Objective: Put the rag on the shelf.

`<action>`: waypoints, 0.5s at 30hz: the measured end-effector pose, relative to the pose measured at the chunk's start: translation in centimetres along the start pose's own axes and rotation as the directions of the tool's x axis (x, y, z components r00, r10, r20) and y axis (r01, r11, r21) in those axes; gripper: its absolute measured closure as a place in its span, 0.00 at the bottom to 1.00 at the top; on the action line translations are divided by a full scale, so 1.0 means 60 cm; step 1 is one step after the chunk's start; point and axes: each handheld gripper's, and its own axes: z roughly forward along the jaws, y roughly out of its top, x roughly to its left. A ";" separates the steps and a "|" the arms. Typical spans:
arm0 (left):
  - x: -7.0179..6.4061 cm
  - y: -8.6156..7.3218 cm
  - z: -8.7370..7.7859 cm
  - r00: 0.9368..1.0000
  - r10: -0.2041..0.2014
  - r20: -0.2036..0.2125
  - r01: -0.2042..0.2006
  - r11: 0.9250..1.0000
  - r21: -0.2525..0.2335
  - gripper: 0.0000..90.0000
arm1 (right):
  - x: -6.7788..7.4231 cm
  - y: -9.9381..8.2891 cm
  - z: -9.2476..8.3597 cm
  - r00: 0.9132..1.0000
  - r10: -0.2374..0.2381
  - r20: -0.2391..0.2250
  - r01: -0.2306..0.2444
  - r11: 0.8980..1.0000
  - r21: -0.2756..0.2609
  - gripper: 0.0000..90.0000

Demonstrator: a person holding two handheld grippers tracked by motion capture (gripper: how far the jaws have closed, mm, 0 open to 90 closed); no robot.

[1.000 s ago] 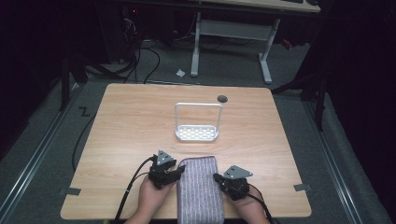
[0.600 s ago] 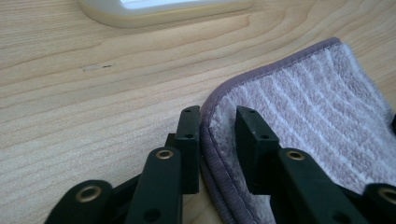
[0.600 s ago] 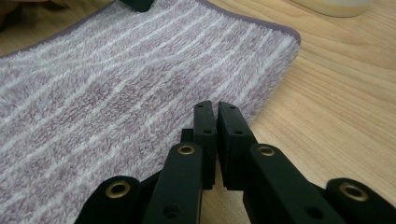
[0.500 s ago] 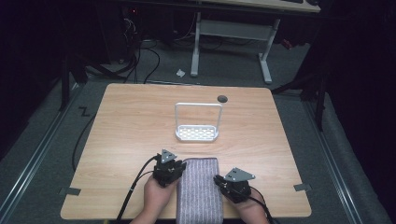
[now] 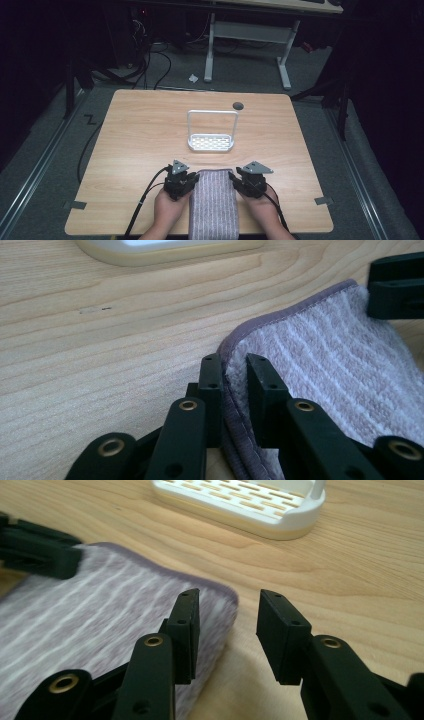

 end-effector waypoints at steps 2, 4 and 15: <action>0.000 0.000 0.000 1.000 0.000 0.000 0.000 1.000 0.000 0.87 | -0.002 0.001 0.009 1.000 0.016 0.001 -0.016 1.000 0.025 0.70; 0.000 0.000 0.000 1.000 0.000 0.001 0.000 1.000 0.000 0.87 | -0.001 -0.002 0.016 1.000 0.025 -0.006 -0.024 0.998 0.057 0.73; -0.002 0.000 0.000 1.000 0.010 -0.002 -0.010 1.000 0.004 0.88 | 0.017 -0.007 0.013 1.000 0.012 -0.012 -0.011 0.999 0.052 0.76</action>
